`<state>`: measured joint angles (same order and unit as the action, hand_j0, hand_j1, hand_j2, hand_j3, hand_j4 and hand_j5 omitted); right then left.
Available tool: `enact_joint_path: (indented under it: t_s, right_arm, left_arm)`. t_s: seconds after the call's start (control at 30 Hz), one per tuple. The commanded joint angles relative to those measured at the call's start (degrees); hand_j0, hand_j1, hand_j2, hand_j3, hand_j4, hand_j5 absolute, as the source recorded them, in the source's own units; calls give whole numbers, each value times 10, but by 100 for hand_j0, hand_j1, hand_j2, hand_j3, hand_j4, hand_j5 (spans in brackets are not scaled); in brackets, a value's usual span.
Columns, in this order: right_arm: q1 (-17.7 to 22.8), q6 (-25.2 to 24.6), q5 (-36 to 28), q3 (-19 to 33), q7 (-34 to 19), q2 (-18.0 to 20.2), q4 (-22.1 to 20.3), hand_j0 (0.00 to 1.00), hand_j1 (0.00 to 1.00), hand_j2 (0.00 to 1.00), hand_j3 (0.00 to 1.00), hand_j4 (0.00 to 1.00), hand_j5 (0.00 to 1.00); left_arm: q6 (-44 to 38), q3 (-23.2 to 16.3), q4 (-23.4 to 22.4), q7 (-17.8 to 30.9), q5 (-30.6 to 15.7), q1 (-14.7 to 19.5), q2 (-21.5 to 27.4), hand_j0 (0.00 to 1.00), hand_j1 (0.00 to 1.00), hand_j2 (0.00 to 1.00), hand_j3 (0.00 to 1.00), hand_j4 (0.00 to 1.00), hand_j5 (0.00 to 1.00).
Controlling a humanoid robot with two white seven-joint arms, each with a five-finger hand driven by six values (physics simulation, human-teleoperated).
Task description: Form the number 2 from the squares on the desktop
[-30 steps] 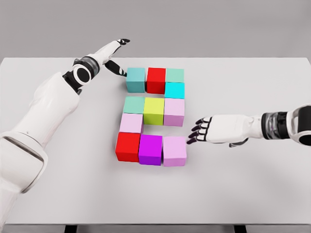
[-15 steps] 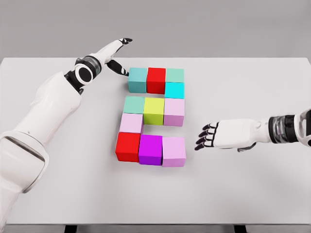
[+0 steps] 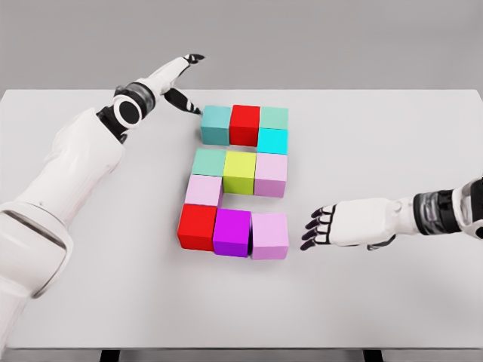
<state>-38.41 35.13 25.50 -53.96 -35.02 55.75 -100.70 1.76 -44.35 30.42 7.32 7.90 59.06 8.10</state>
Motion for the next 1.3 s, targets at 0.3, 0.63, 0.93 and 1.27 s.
enact_joint_path:
  t_s: [0.3,0.63,0.93,1.27]
  right_arm:
    - [-1,-1,-3,-11,0,-23,0,100,100,100,100,100,100]
    - [-3,-1,-4,-13,0,-32,-1,100,100,100,100,100,100]
    - [-3,-1,-4,-16,0,-39,-1,100,100,100,100,100,100]
    - [-5,-1,-3,-11,0,-13,0,100,100,100,100,100,100]
  left_arm:
    - [222,1,1,72,-10,-4,104,100,100,100,100,100,100]
    - [221,1,-4,72,-10,-4,106,100,100,100,100,100,100]
    - [222,1,-4,72,-9,-8,105,100,100,100,100,100,100]
    - [222,1,-3,72,-7,-9,104,100,100,100,100,100,100]
